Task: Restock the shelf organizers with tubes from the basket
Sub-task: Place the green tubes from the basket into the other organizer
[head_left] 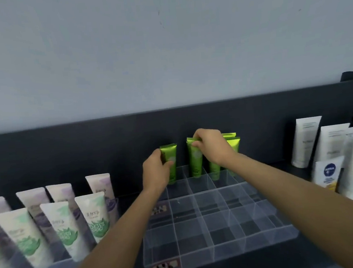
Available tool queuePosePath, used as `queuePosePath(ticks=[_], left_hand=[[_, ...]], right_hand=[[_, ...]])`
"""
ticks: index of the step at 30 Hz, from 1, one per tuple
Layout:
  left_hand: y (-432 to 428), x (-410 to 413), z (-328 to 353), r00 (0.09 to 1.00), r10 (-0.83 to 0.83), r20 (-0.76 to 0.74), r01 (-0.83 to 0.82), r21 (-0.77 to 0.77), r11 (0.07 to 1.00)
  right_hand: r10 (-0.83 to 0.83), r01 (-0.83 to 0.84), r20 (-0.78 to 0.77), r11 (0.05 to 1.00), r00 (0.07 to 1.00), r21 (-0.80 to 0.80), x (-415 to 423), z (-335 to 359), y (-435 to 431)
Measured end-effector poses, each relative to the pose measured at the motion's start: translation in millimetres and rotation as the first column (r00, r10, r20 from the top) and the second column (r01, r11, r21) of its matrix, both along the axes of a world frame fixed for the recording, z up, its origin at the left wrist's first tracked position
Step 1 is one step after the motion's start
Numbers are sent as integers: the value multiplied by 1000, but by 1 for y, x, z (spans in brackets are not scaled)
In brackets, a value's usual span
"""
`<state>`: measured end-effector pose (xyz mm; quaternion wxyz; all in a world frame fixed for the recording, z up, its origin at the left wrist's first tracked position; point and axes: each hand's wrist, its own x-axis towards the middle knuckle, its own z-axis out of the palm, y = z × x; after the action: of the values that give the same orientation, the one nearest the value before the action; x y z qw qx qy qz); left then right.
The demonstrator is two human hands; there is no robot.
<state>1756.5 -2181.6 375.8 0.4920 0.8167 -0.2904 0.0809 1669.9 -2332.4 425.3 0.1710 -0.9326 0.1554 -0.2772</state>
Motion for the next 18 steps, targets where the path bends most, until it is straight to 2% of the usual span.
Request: queuePosePath(ticks=[4,7,13,18], left_hand=[[1,3,-8,999,-15,-52,18,41,999],[2,4,-12,997,-26,-76,30,46,998],[4,0,-9,996,-1,-84,7,65,998],[11,-20,4,993,117,30,-119,57,991]], right_hand=[[6,-14,-137,998,991,-61,6,-9,0],[-3,-7,-160,998,987,-61,6,-12,-4],[2,-17,-119,992,993,-124,-5,-3,0],[-4,1,-21,987,1000,-161,-32,8,10]])
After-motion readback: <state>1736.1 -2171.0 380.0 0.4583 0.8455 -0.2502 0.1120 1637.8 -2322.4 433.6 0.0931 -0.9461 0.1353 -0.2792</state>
